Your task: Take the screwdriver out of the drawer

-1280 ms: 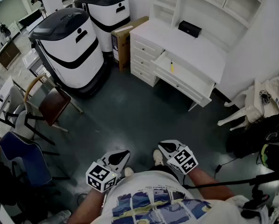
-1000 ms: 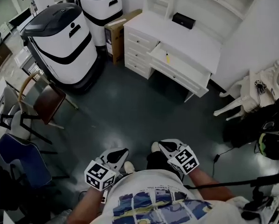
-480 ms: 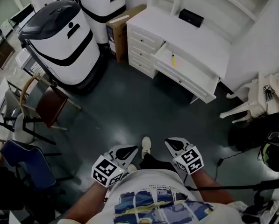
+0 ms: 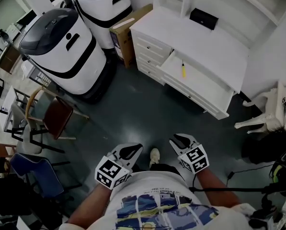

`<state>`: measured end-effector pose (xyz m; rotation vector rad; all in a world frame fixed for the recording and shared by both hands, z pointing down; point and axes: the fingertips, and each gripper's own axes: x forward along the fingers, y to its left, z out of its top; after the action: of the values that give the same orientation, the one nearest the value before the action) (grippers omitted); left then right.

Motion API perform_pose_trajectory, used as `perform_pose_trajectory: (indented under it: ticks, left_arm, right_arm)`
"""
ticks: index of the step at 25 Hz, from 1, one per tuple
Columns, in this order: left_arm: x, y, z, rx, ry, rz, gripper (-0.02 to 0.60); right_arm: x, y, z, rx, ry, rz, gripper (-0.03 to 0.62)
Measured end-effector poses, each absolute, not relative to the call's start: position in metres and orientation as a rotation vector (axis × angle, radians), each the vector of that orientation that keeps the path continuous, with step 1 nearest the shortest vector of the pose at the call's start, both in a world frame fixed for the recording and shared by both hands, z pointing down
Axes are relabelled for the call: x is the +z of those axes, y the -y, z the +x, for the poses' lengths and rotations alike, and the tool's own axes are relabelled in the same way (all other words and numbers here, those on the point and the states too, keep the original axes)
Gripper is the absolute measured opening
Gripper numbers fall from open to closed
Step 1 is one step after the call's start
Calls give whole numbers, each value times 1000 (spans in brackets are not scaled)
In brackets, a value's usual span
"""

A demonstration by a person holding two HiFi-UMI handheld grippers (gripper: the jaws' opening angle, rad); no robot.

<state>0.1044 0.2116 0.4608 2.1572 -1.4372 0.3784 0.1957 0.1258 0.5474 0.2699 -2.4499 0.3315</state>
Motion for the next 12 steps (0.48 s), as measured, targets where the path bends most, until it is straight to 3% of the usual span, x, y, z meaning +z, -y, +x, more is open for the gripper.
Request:
perform_pose_trajectory:
  ticks: [12]
  left_arm:
    - [467, -125, 63, 381, 1314, 2232, 15]
  right_arm:
    - [561, -52, 155, 395, 2425, 358, 104]
